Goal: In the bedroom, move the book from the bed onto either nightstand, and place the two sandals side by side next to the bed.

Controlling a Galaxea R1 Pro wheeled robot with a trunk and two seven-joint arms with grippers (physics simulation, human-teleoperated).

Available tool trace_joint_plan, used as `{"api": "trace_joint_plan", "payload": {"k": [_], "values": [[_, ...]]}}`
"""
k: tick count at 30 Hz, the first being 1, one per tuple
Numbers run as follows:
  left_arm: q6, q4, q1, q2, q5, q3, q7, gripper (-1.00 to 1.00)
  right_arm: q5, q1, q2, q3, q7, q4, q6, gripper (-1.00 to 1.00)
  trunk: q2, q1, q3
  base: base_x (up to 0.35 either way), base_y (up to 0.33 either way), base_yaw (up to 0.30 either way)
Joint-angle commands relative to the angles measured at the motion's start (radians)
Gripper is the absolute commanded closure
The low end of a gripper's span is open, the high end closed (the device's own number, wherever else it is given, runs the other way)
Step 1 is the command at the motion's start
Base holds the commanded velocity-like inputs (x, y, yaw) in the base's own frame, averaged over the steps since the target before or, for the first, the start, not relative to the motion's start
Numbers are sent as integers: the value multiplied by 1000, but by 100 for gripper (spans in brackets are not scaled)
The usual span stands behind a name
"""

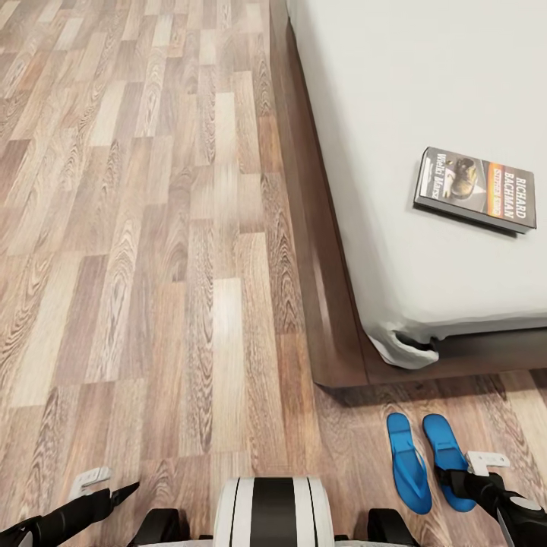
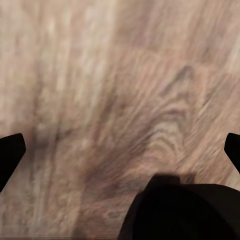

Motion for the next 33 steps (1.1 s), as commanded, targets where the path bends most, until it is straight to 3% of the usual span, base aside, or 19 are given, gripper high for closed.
{"api": "trace_joint_plan", "payload": {"k": [1,12,13,33], "values": [[10,0,0,0,7,3,-4,-100,7,-1,1,-5,7,-2,4,100,0,0,-4,0,0,0],[10,0,0,0,7,4,-4,-100,7,-1,1,-5,7,-2,4,100,0,0,-4,0,0,0],[10,0,0,0,7,4,-4,-100,7,-1,1,-5,7,-2,4,-100,0,0,-4,0,0,0],[10,0,0,0,7,4,-4,-100,7,-1,1,-7,6,-2,4,-100,0,0,-4,0,0,0]]}}
